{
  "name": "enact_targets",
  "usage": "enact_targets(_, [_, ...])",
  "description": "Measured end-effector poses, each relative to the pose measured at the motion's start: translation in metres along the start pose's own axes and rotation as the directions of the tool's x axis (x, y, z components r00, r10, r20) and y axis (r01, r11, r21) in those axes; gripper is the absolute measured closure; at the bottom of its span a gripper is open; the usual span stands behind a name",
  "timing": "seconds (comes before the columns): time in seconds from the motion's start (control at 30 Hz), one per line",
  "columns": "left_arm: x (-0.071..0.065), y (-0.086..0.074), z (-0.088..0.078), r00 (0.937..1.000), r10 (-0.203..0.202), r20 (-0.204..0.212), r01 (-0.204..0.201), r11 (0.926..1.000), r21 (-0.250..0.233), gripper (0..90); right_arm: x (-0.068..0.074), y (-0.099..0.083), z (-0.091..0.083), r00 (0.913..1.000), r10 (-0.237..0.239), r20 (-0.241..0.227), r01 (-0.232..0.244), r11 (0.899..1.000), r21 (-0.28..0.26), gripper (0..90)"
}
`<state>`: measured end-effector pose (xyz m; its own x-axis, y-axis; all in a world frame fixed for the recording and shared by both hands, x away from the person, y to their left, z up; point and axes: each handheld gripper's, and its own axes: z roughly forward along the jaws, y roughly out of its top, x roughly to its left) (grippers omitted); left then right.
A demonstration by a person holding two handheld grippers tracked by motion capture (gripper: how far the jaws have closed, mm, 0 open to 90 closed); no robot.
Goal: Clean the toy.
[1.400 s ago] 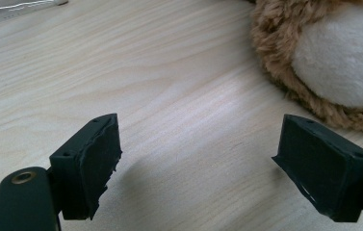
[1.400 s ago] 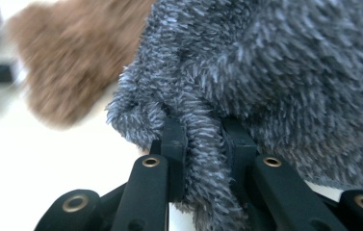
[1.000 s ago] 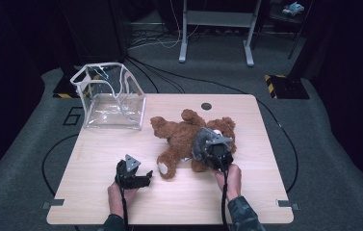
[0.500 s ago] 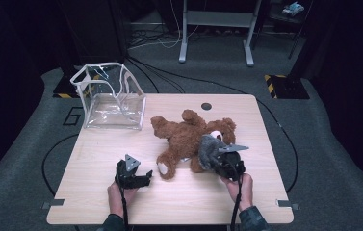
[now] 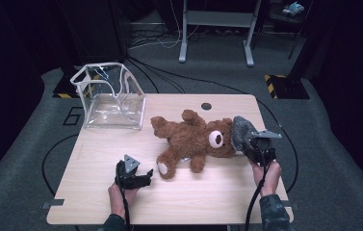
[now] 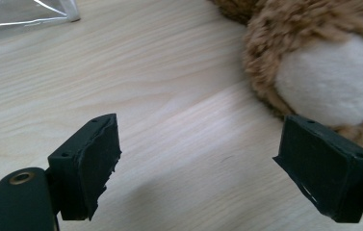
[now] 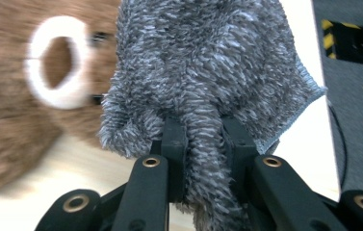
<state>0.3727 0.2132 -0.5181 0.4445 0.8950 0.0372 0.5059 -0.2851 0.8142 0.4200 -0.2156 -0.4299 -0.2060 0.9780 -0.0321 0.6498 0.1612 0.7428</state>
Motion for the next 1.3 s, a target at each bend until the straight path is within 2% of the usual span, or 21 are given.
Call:
enact_targets(0.13, [-0.007,0.006,-0.002,1.0,-0.005,0.008,0.005,0.9998,-0.02,14.6,-0.006,-0.001,0.014,0.9992,0.019,0.035,-0.02,0.999,0.027,75.6])
enact_targets(0.2, [-0.013,0.013,-0.004,0.9998,0.008,0.02,-0.008,0.9995,-0.03,14.6,-0.008,-0.003,0.021,0.9987,0.028,0.044,-0.03,0.998,0.051,75.6])
enact_targets(0.33, [-0.021,0.022,-0.007,0.9994,0.0,0.034,0.002,0.9982,-0.061,14.6,-0.008,-0.006,0.032,0.9981,0.038,0.049,-0.043,0.995,0.087,75.6])
enact_targets(0.47, [-0.033,0.034,-0.007,0.998,0.011,0.062,-0.007,0.9973,-0.074,14.5,-0.001,-0.013,0.042,0.9993,0.026,0.026,-0.029,0.992,0.122,75.6])
enact_targets(0.53, [-0.04,0.039,-0.007,0.9974,0.033,0.064,-0.028,0.9962,-0.083,14.6,0.004,-0.016,0.044,0.9993,0.033,0.016,-0.035,0.991,0.133,75.7])
enact_targets(0.57, [-0.04,0.039,-0.007,0.9974,0.033,0.064,-0.028,0.9962,-0.083,14.6,0.005,-0.017,0.045,0.9998,0.021,0.007,-0.022,0.99,0.137,75.7])
enact_targets(0.63, [-0.049,0.044,-0.007,0.996,0.047,0.076,-0.041,0.9954,-0.087,14.7,0.008,-0.018,0.045,0.9998,0.02,0.003,-0.02,0.991,0.135,75.7])
enact_targets(0.67, [-0.057,0.048,-0.005,0.9944,0.058,0.089,-0.049,0.9944,-0.093,14.7,0.013,-0.02,0.046,0.9998,0.016,-0.013,-0.014,0.99,0.139,75.7])
enact_targets(0.73, [-0.062,0.051,-0.004,0.9938,0.061,0.093,-0.052,0.9941,-0.095,14.7,0.018,-0.021,0.047,0.9998,-0.001,-0.019,0.003,0.99,0.138,75.7])
enact_targets(0.77, [-0.072,0.055,-0.001,0.9914,0.073,0.109,-0.062,0.9933,-0.098,14.7,0.02,-0.021,0.047,0.9998,-0.002,-0.021,0.005,0.991,0.136,75.7])
enact_targets(0.8, [-0.072,0.055,-0.001,0.9914,0.073,0.109,-0.062,0.9933,-0.098,14.7,0.02,-0.021,0.047,0.9998,-0.002,-0.021,0.005,0.991,0.136,75.7])
enact_targets(0.83, [-0.085,0.058,0.003,0.9881,0.096,0.12,-0.085,0.992,-0.093,14.7,0.019,-0.021,0.046,0.9997,0.002,-0.023,0.001,0.99,0.138,75.7])
enact_targets(0.87, [-0.085,0.058,0.003,0.9881,0.096,0.12,-0.085,0.992,-0.093,14.7,0.019,-0.021,0.046,0.9997,0.002,-0.023,0.001,0.99,0.138,75.7])
enact_targets(0.93, [-0.103,0.062,0.01,0.9817,0.112,0.154,-0.1,0.9915,-0.083,14.6,0.016,-0.022,0.044,0.9994,0.019,-0.029,-0.015,0.991,0.134,75.7])
enact_targets(1.0, [-0.108,0.063,0.014,0.9801,0.114,0.162,-0.102,0.9915,-0.08,14.7,0.014,-0.023,0.042,0.9994,0.023,-0.025,-0.02,0.991,0.129,75.7])
enact_targets(1.07, [-0.12,0.064,0.026,0.9766,0.104,0.188,-0.097,0.9941,-0.05,14.7,0.012,-0.024,0.041,0.9991,0.032,-0.029,-0.028,0.992,0.126,75.7])
enact_targets(1.1, [-0.12,0.064,0.026,0.9766,0.104,0.188,-0.097,0.9941,-0.05,14.7,0.012,-0.024,0.041,0.9991,0.032,-0.029,-0.028,0.992,0.126,75.7])
enact_targets(1.17, [-0.129,0.064,0.04,0.9769,0.105,0.186,-0.106,0.9944,-0.009,14.9,0.009,-0.025,0.038,0.9988,0.04,-0.03,-0.036,0.991,0.125,75.6])
enact_targets(1.23, [-0.131,0.064,0.045,0.977,0.106,0.185,-0.109,0.994,0.007,15.1,0.008,-0.025,0.037,0.9987,0.039,-0.032,-0.035,0.992,0.124,75.6])
enact_targets(1.27, [-0.135,0.065,0.053,0.9799,0.1,0.173,-0.105,0.9942,0.022,15.8,0.007,-0.026,0.035,0.9983,0.047,-0.034,-0.042,0.992,0.119,75.6])
enact_targets(1.3, [-0.135,0.065,0.053,0.9799,0.1,0.173,-0.105,0.9942,0.022,16.3,0.007,-0.026,0.035,0.9983,0.047,-0.034,-0.042,0.992,0.119,75.6])
